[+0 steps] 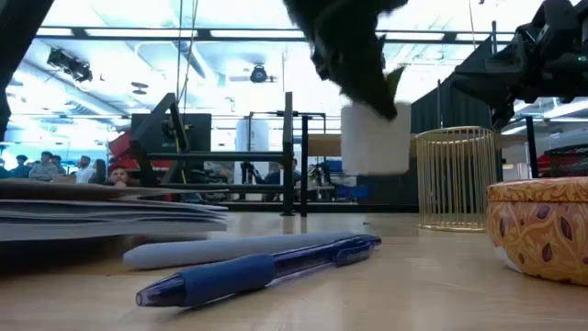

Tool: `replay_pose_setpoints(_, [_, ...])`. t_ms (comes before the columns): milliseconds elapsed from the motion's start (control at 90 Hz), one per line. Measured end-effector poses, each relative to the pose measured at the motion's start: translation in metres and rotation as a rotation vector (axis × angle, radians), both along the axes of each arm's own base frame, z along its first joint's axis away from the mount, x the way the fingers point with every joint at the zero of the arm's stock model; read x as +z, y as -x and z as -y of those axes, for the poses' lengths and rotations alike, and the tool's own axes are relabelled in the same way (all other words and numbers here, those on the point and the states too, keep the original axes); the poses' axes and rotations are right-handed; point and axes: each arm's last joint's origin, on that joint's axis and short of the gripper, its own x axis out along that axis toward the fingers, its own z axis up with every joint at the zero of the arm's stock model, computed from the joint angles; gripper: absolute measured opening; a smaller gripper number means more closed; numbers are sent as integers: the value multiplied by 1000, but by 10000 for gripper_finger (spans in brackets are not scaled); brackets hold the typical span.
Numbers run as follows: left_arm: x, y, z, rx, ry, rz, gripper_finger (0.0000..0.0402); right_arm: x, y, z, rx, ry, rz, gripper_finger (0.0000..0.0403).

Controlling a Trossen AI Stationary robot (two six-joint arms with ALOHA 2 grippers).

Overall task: Stock shelves
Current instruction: Put the white potted plant on the shelf

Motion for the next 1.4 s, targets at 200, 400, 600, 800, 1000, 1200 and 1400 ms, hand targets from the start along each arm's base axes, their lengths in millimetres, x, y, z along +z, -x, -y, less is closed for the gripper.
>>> replay_pose_setpoints(200, [66,-6,-25,63,46,132,0,2,0,0,0,2,24,98])
replay_pose_setpoints(400, [118,-6,-88,126,54,282,0,5,1,0,0,3,54,98])
replay_pose_setpoints(600, [123,-1,-158,176,15,300,0,6,1,0,0,3,60,98])
replay_pose_setpoints(800, [117,14,-209,249,53,223,0,6,1,0,0,4,60,98])
replay_pose_setpoints(1000, [95,14,-228,232,87,116,0,6,1,0,0,4,59,98])
replay_pose_setpoints(1200, [83,10,-234,231,70,65,0,6,1,0,-1,5,59,98])
replay_pose_setpoints(1400, [82,16,-244,265,57,47,5,6,1,0,-1,6,59,98])
